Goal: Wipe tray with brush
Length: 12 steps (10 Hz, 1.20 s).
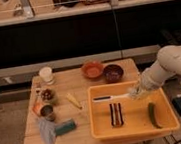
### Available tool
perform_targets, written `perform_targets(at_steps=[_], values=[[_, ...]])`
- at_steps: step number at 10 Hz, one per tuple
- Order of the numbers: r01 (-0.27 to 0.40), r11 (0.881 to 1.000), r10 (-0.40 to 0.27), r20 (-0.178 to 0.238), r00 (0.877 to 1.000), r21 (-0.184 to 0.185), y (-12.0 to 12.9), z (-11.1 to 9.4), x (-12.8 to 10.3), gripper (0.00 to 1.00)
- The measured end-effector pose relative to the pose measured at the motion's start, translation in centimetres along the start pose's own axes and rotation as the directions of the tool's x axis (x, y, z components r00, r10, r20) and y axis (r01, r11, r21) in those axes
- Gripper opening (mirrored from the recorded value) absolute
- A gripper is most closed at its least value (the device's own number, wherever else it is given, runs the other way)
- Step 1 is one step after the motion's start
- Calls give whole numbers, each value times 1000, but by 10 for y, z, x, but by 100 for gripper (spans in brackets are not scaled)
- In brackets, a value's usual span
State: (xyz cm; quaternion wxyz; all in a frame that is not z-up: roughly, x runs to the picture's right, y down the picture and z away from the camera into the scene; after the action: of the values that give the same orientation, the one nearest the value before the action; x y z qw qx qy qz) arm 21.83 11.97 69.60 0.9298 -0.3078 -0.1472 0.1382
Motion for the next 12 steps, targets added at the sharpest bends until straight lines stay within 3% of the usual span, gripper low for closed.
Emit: perform_targets(at_steps=[6, 9, 12], values=[[-17, 1000, 17, -12, 1000, -21, 6, 7, 2, 10], [-78, 994, 77, -14, 997, -82, 20, 44, 15, 10], [-141, 978, 142, -6, 990, -154, 46, 99, 36, 10]])
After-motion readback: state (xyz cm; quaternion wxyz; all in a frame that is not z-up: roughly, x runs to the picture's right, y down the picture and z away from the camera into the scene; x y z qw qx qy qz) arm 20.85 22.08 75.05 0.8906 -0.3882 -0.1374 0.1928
